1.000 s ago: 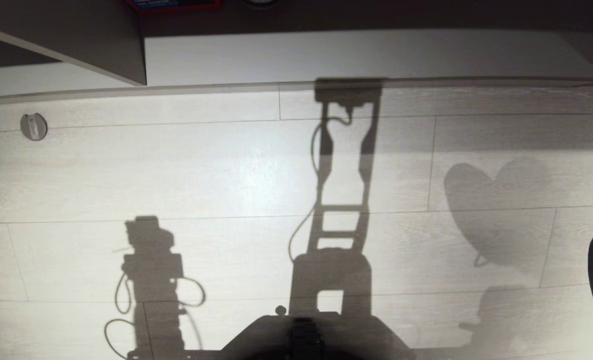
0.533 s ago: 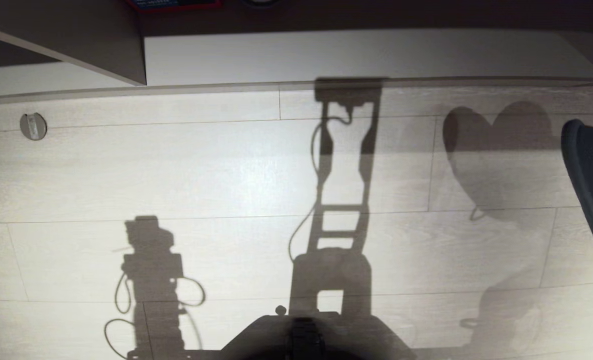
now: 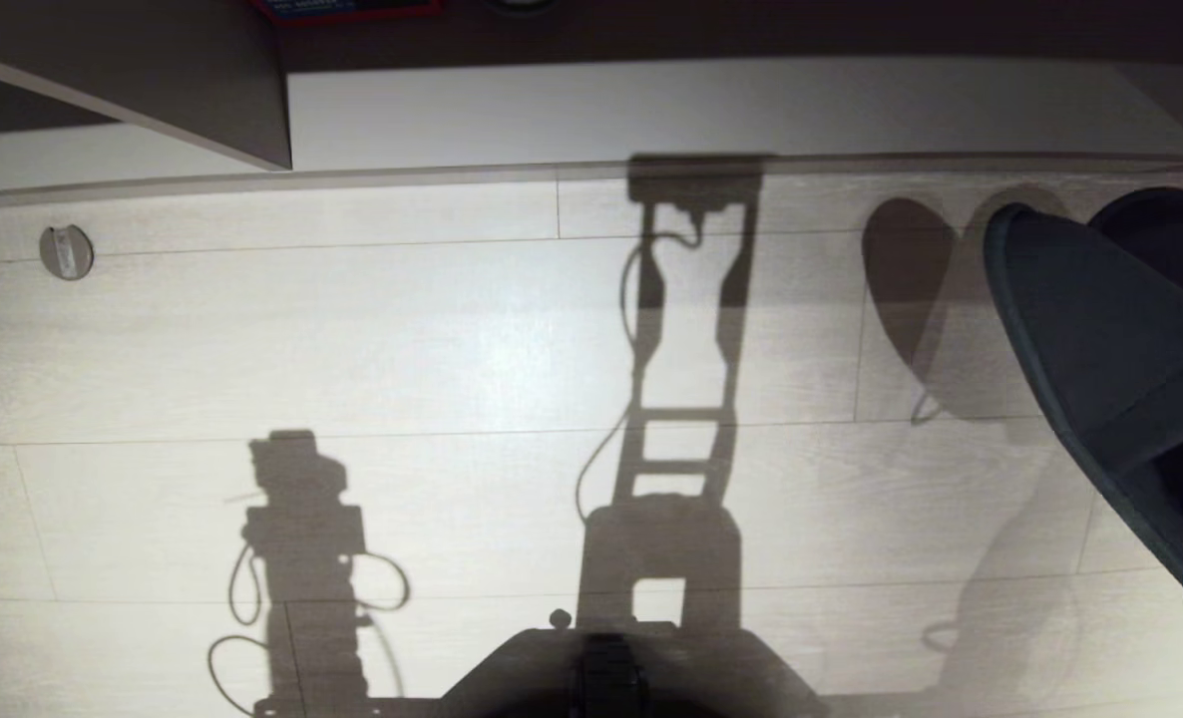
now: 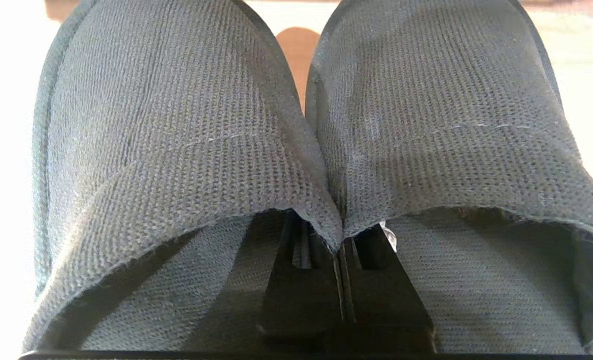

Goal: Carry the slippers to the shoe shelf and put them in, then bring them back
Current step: Place the slippers into the shoe cabinet

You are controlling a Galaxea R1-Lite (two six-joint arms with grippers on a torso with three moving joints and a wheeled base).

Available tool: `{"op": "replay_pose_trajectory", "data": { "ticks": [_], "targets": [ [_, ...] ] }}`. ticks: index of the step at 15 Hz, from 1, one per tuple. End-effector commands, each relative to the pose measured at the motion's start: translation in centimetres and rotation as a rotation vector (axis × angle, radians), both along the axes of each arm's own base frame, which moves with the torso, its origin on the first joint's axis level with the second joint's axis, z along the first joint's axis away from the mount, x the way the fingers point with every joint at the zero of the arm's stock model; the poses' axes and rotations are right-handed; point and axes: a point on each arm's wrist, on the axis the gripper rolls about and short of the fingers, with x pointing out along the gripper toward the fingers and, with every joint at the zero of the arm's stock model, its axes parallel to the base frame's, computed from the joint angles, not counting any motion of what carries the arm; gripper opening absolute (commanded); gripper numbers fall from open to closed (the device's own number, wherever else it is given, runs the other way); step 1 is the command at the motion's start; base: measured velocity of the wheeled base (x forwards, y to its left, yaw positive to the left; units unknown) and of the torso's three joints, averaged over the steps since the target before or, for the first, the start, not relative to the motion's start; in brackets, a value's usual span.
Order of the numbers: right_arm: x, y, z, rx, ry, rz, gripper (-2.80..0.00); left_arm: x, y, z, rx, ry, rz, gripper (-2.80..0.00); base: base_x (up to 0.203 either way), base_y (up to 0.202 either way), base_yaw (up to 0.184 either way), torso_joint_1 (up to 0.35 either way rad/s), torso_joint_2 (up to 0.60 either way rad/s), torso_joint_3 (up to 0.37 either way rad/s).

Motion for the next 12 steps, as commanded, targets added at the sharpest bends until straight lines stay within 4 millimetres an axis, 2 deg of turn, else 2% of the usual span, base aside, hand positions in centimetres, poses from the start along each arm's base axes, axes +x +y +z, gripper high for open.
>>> {"op": "replay_pose_trajectory", "data": {
  "ticks": [1,5,8,11,12],
  "targets": [
    [3.0,-0.1,-0.9,0.0,0.02,-0.002,-2.8,0.0,0.0,0.0,-0.001,-0.001,0.0,-2.8,0.0,0.0,0.0,0.0,0.0,0.0],
    [5.0,-0.1,0.6,0.005,-0.091,-0.001,-2.8,0.0,0.0,0.0,-0.001,-0.001,0.0,-2.8,0.0,0.0,0.0,0.0,0.0,0.0],
    [7.1,-0.1,2.7,0.006,-0.161,0.001,-2.8,0.0,0.0,0.0,-0.001,-0.001,0.0,-2.8,0.0,0.0,0.0,0.0,0.0,0.0],
    [8.1,-0.1,3.2,0.006,-0.178,0.002,-2.8,0.0,0.0,0.0,-0.001,-0.001,0.0,-2.8,0.0,0.0,0.0,0.0,0.0,0.0],
    [9.1,-0.1,4.3,0.006,-0.215,0.002,-2.8,0.0,0.0,0.0,-0.001,-0.001,0.0,-2.8,0.0,0.0,0.0,0.0,0.0,0.0]
  ]
}}
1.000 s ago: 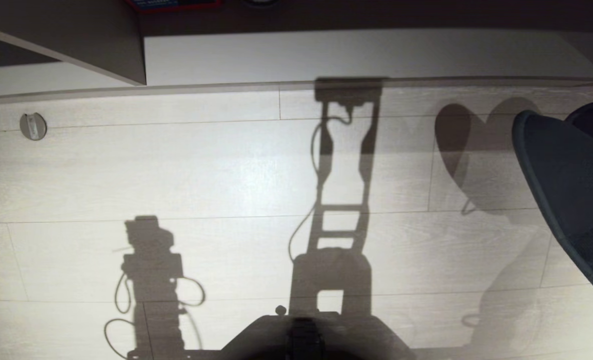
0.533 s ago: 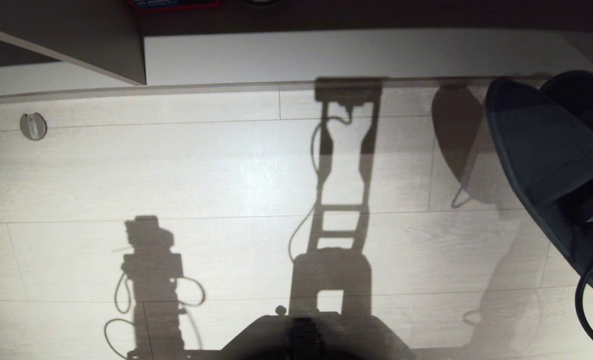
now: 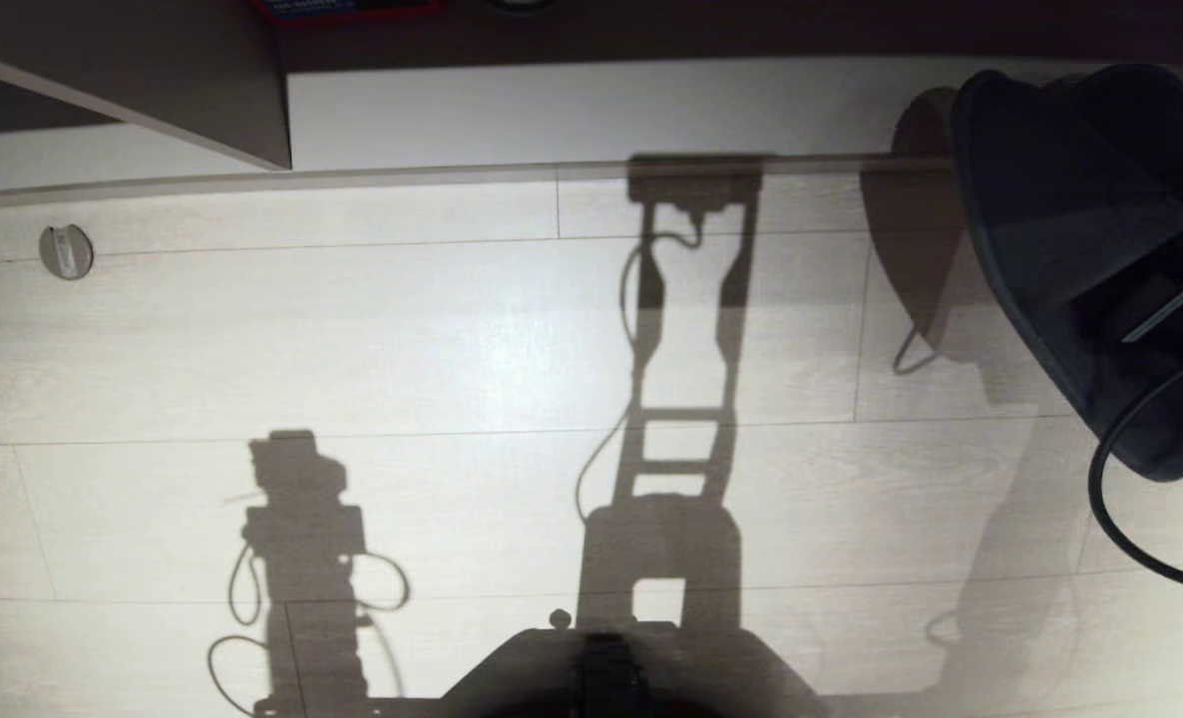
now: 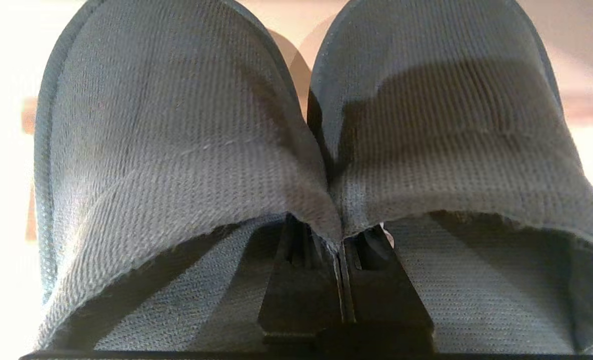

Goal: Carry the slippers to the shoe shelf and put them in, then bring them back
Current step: Place the slippers into the shoe cabinet

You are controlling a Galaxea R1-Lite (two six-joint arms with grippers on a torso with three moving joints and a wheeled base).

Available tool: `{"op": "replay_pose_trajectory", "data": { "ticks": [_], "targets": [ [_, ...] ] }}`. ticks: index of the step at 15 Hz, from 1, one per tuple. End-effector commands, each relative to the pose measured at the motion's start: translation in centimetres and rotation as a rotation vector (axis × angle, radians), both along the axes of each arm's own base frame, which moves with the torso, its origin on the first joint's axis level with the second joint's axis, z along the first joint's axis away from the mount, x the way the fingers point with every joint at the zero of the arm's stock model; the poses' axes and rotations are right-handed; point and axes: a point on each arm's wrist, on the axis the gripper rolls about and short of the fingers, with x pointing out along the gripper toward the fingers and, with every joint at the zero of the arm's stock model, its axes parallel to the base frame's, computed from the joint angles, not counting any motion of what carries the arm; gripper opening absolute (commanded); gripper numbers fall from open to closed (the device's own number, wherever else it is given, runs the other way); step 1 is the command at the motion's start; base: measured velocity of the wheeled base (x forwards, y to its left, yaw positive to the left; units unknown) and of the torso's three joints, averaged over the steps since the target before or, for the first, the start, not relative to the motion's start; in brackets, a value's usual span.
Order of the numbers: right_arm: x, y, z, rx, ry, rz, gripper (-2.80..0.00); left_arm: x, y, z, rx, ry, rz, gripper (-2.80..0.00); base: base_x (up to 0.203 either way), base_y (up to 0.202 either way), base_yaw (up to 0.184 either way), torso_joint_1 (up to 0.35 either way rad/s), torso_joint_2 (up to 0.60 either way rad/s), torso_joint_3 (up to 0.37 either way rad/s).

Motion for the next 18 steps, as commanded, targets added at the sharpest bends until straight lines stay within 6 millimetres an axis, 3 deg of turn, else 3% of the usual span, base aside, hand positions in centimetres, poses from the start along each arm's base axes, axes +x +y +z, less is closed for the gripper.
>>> {"op": "replay_pose_trajectory", "data": {
  "ticks": [1,5,11,18],
  "targets": [
    [2.0,0.0,0.9,0.0,-0.031,0.0,-2.8,0.0,0.0,0.0,-0.001,-0.001,0.0,-2.8,0.0,0.0,0.0,0.0,0.0,0.0],
    [3.6,0.0,1.8,-0.001,-0.061,0.0,-2.8,0.0,0.0,0.0,-0.001,-0.001,0.0,-2.8,0.0,0.0,0.0,0.0,0.0,0.0],
    [7.3,0.5,5.1,-0.009,-0.184,0.015,-2.8,0.0,0.0,0.0,-0.001,-0.001,0.0,-2.8,0.0,0.0,0.0,0.0,0.0,0.0],
    [9.3,0.7,5.8,-0.009,-0.218,0.022,-2.8,0.0,0.0,0.0,-0.001,-0.001,0.0,-2.8,0.0,0.0,0.0,0.0,0.0,0.0]
  ]
}}
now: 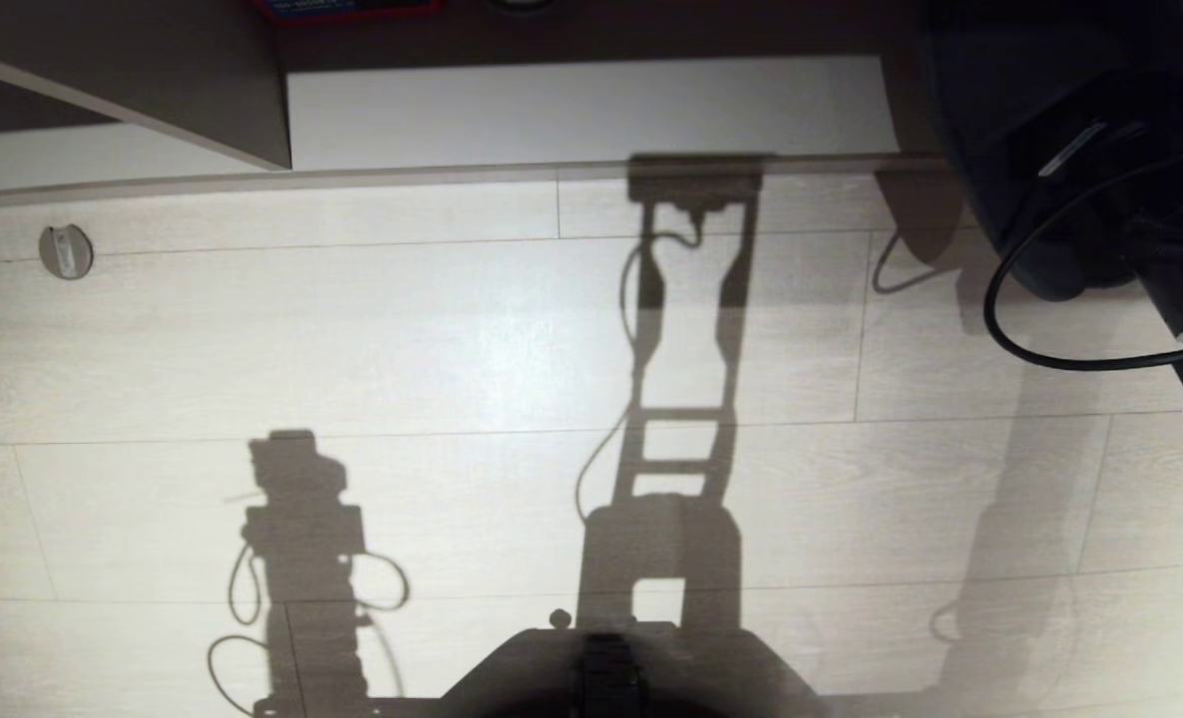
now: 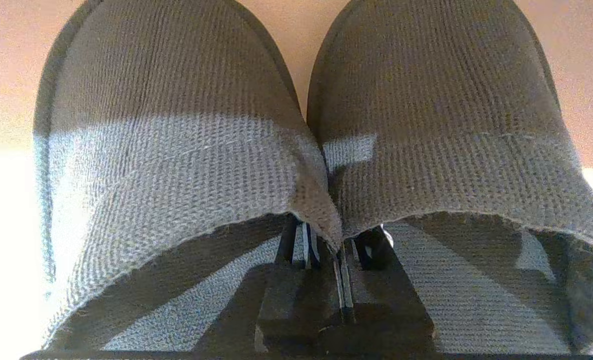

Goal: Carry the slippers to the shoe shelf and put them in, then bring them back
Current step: Place the slippers into the shoe cabinet

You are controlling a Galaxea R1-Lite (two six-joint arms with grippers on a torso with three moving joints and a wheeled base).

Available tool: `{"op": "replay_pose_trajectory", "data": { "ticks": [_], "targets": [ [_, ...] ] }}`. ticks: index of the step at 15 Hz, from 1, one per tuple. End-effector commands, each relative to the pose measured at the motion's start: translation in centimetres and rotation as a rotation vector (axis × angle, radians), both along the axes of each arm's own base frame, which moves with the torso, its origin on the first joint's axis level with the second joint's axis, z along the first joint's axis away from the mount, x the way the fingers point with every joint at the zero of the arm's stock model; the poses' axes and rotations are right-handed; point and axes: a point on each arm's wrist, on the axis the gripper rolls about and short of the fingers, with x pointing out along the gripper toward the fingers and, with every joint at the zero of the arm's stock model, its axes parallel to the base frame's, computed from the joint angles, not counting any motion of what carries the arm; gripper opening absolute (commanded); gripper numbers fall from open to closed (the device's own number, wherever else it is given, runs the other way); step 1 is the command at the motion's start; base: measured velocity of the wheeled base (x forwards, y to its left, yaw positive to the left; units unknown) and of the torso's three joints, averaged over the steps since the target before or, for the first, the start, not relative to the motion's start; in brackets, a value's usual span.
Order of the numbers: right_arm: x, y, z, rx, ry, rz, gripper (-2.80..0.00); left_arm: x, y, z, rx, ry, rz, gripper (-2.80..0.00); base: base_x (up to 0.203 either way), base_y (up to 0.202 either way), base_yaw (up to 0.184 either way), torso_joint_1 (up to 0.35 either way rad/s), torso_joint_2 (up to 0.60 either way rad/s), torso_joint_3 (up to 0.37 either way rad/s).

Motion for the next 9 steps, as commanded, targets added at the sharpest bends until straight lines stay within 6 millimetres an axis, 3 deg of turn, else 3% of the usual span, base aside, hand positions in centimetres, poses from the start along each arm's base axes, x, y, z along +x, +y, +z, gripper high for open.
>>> {"op": "replay_pose_trajectory", "data": {
  "ticks": [1,6,9],
  "targets": [
    [1.1,0.0,0.1,0.0,-0.015,0.0,-2.8,0.0,0.0,0.0,-0.001,-0.001,0.001,-2.8,0.0,0.0,0.0,0.0,0.0,0.0],
    [2.6,0.0,0.0,0.001,-0.023,-0.005,-2.8,0.0,0.0,0.0,-0.001,-0.001,0.001,-2.8,0.0,0.0,0.0,0.0,0.0,0.0],
    [4.4,-0.1,0.1,0.019,-0.046,-0.026,-2.8,0.0,0.0,0.0,-0.001,0.001,0.001,-2.8,0.0,0.0,0.0,0.0,0.0,0.0]
  ]
}}
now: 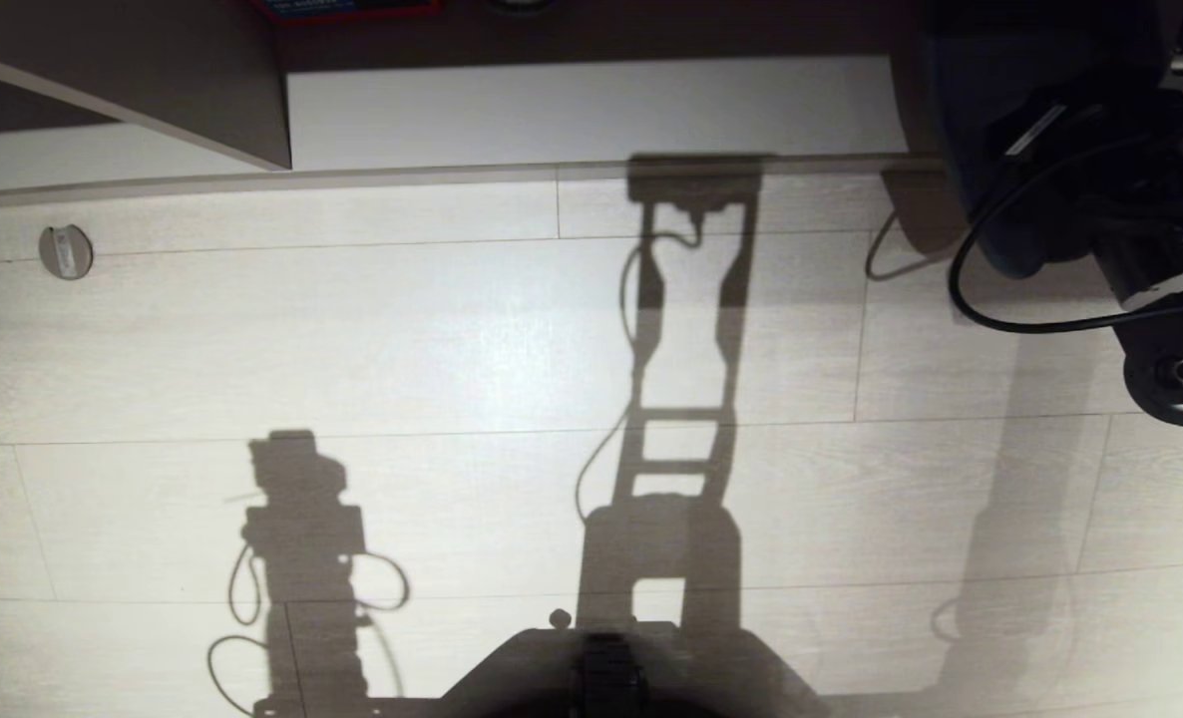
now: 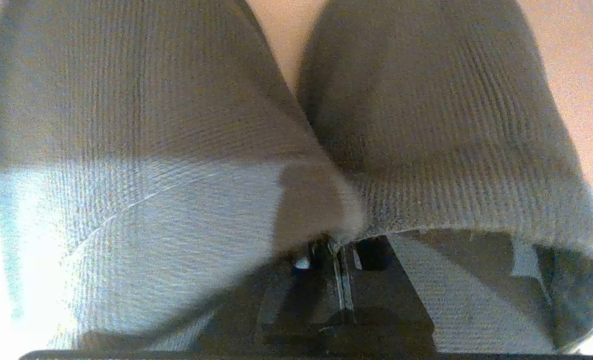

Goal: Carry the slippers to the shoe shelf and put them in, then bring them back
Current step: Place the slippers into the shoe cabinet

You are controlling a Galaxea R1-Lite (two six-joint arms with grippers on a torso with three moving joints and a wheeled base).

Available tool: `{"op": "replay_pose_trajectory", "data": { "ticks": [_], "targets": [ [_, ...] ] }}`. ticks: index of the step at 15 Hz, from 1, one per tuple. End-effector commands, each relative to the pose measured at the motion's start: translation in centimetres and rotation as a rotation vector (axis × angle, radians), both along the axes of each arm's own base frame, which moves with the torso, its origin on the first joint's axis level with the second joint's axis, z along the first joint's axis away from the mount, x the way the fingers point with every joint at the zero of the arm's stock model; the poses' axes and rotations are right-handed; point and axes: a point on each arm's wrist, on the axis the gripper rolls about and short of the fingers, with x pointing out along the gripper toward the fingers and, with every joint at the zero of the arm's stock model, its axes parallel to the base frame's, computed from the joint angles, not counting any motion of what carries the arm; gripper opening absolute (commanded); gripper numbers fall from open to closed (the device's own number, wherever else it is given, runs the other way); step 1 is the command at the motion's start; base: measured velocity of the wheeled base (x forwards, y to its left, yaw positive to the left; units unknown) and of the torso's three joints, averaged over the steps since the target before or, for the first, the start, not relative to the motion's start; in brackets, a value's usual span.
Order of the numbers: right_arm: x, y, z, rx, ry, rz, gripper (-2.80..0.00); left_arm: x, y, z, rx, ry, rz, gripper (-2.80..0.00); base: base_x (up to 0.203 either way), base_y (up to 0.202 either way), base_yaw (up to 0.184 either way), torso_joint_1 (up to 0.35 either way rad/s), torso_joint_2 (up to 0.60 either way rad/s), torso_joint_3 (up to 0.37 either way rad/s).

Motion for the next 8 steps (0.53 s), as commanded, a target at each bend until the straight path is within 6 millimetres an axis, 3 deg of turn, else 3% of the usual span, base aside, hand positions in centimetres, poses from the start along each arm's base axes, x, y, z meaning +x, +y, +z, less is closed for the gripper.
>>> {"op": "replay_pose_trajectory", "data": {
  "ticks": [1,8],
  "targets": [
    [1.0,0.0,-0.4,0.007,0.001,-0.007,-2.8,0.0,0.0,0.0,-0.001,0.0,0.0,-2.8,0.0,0.0,0.0,0.0,0.0,0.0],
    [1.2,-0.2,1.2,0.06,-0.062,-0.051,-2.8,0.0,0.0,0.0,-0.001,-0.001,0.0,-2.8,0.0,0.0,0.0,0.0,0.0,0.0]
  ]
}}
